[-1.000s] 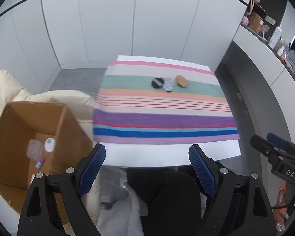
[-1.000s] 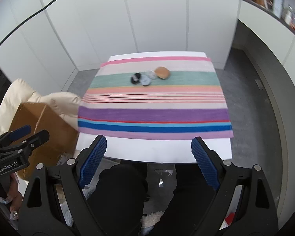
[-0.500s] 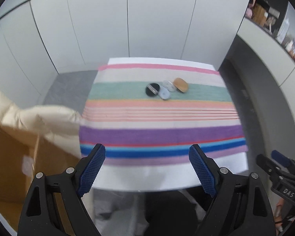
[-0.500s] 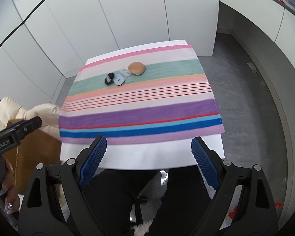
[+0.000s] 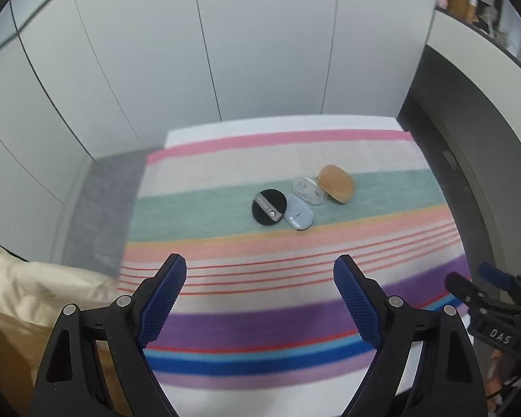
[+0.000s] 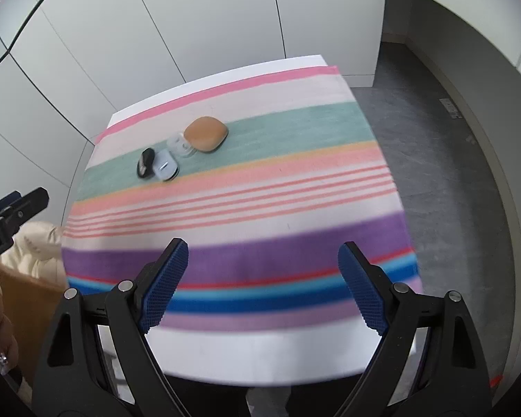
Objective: Organize objects
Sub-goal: 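Move both tools back from the box toward the striped cloth, then grasp the black puff with the left tool while the right tool grasps the beige sponge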
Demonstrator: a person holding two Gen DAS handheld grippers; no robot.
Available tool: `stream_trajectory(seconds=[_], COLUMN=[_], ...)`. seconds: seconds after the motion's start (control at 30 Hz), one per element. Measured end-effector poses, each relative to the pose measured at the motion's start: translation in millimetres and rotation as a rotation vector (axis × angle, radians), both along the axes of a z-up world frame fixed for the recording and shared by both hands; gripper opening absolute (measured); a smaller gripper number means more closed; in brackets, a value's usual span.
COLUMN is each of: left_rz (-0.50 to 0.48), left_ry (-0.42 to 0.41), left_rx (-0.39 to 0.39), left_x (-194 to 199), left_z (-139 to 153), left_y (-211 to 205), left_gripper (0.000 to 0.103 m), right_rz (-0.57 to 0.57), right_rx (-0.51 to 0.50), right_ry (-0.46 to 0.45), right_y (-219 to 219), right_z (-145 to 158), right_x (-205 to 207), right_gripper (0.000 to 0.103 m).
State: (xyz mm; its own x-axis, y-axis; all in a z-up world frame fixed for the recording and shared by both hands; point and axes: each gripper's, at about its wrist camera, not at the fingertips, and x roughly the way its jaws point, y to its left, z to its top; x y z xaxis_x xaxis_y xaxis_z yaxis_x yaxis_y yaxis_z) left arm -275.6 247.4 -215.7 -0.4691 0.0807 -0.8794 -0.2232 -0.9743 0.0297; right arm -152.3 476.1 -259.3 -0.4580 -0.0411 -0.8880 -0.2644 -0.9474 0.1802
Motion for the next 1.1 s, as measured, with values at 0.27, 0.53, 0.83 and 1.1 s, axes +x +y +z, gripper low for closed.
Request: stream_trajectory(seconds=[0.27,0.53,0.83,1.1], left_rz=[0.091,0.132,0.172,0.153], left_ry=[-0.096,-0.149,-0.205,-0.21], left_rx=[0.029,0.041,0.113,0.126], left_x=[-68.3,-109.1,-124.6,-117.3], left_z=[-73.4,-130.5,-153.9,-157.6], left_y=[4.6,1.2,-7.6,-4.8], left_gripper=[0.088,0.088,0.088,0.088], right_rz=[0.041,0.092,0.16,0.168], right_rx=[0.058,-0.043,0.003,-0.04], right_ry=[0.039,0.063,0.089,0.147], right_y=[7.1,-7.8,-42.5,-43.5], right_z=[-47.8,-91.7,-115.6,-110.0], right_x=[-84.3,-153.5,-199.3,-187.6], right_gripper=[0.09,0.09,0.071,0.032])
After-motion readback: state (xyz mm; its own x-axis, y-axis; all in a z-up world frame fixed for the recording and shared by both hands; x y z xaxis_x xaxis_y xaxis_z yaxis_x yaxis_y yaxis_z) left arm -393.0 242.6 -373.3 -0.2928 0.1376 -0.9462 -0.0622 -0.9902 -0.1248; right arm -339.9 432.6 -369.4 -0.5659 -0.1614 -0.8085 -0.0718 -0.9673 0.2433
